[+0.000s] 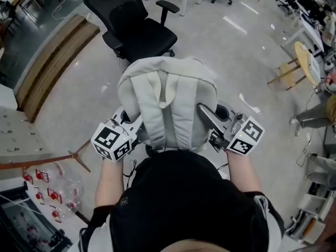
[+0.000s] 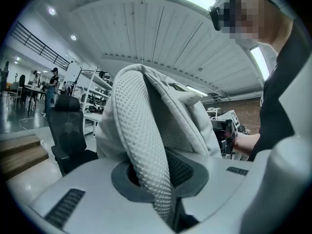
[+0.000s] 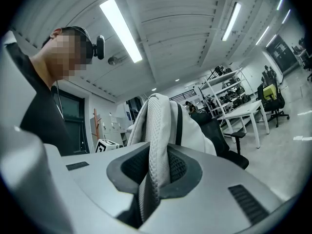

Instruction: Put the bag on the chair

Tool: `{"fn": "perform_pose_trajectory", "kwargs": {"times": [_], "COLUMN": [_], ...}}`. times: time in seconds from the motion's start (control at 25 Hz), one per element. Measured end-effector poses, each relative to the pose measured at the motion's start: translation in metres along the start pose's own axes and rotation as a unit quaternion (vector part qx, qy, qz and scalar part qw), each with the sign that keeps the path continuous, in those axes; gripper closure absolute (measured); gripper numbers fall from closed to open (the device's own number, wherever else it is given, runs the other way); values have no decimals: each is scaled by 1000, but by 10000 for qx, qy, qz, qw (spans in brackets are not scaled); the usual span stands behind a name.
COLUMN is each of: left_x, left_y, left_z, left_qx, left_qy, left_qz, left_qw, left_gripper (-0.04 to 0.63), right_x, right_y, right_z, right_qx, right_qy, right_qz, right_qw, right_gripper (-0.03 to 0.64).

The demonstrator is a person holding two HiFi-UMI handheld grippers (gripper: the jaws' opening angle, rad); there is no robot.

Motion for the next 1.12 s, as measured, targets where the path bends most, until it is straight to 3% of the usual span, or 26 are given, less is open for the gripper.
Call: {"fn": "perform_pose_trajectory", "kwargs": {"times": [0.36, 0.84, 1.12], "left_x": [7, 22, 20], "left_y": [-21, -89, -93], "left_z": [-25, -80, -98], "left_qx": [22, 198, 187], "left_qy": [62, -72, 1], "left_qz": [-55, -58, 42], "left_qw": [10000, 9998, 9998], "left_gripper": [531, 531, 531], "right_x": [5, 28, 28], "right_y": [-18, -54, -68], "right_z": [28, 108, 117], "right_qx": [18, 305, 266], "right_qy": [-67, -226, -190], "right_qz": [-63, 102, -56], "right_qw": [10000, 9992, 9995], "right_gripper": [555, 554, 554]}}
Point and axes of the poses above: the fingertips, and each gripper's own axes: z backward along the fingers, y to its left, x out of its top, the point moved 8 cm from there along z, backward along the fingers, and after that the axes turned 4 degrees about y, right-handed, at the moved point
